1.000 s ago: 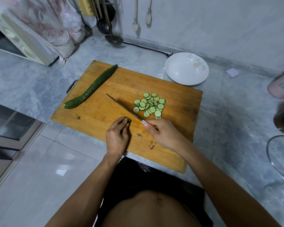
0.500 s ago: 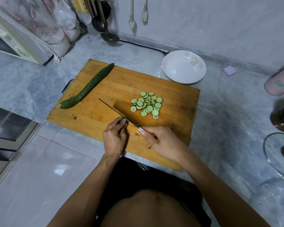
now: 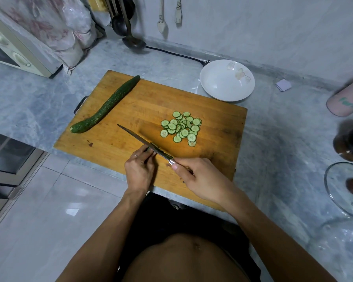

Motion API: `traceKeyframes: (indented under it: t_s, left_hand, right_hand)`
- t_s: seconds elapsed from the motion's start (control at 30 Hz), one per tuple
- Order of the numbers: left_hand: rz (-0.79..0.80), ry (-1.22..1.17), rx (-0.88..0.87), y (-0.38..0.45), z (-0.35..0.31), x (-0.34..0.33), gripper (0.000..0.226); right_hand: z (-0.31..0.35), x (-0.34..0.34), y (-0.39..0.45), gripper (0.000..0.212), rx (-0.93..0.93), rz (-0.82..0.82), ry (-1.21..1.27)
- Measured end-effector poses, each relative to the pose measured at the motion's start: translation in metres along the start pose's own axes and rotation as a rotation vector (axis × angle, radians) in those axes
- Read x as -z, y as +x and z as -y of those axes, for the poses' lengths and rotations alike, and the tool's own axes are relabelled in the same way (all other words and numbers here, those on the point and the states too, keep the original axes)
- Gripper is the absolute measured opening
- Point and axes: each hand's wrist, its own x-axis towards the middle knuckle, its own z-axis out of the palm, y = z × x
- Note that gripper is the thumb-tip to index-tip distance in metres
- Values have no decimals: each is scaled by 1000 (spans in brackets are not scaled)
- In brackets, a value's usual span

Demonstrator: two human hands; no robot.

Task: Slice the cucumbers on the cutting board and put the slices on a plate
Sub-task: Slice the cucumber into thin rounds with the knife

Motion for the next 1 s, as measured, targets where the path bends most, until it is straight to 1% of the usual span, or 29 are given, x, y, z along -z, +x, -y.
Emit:
traceKeyframes:
  t_s: [0.23,0.5,0.6,0.77,1.0]
  left_hand:
    - [-21,0,17,0,-1,-3,25]
    - [-8,46,-15,1,2,-3,23]
    - [-20,20,3,0,0,-2,22]
    - [-63,-46,37,1,-4,0,18]
    - [-67,-38,28,2,-1,-1,17]
  right_hand:
    - [8,5,8,34,40,-3,37]
    - [3,-12,36,34,-27,-7,16]
    - [-1,-12,36,32,-15,-11,16]
    - [2,2,35,35,1,-14,20]
    - [2,16,23,38,71,-17,-35]
